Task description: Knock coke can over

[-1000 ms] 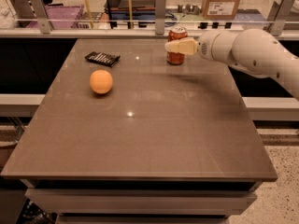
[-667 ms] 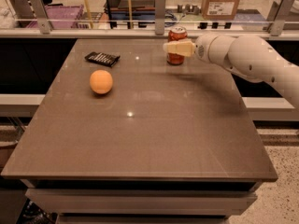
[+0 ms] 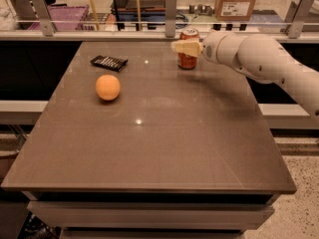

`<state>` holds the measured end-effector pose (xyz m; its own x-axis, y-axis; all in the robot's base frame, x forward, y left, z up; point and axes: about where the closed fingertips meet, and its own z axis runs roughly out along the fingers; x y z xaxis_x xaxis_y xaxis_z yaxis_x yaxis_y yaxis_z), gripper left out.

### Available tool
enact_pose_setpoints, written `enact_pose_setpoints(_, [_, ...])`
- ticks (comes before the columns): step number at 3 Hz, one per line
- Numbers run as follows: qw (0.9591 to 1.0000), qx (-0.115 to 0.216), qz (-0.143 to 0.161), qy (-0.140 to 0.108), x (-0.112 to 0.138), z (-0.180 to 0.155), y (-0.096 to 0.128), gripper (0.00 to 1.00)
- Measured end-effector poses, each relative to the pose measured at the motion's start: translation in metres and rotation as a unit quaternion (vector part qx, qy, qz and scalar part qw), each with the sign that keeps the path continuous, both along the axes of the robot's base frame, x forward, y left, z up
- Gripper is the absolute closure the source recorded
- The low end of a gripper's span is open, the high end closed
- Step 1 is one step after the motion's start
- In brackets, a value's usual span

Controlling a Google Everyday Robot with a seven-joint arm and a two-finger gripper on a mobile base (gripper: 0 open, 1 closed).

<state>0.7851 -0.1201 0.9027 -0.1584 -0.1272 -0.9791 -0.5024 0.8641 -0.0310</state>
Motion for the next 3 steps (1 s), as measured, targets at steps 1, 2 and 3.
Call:
enact_pose_setpoints(1, [1.0,0.0,0.001,0.0,0.0001,-0.0004,0.0022,0.39])
enact_pose_setpoints(2, [1.0,0.001,0.003,0.001,0.0004,-0.001,0.0049,0.62])
enact_pose_setpoints(3, [1.0,0.001,0.005,0.001,0.0006,-0.0016,0.0072,0.85])
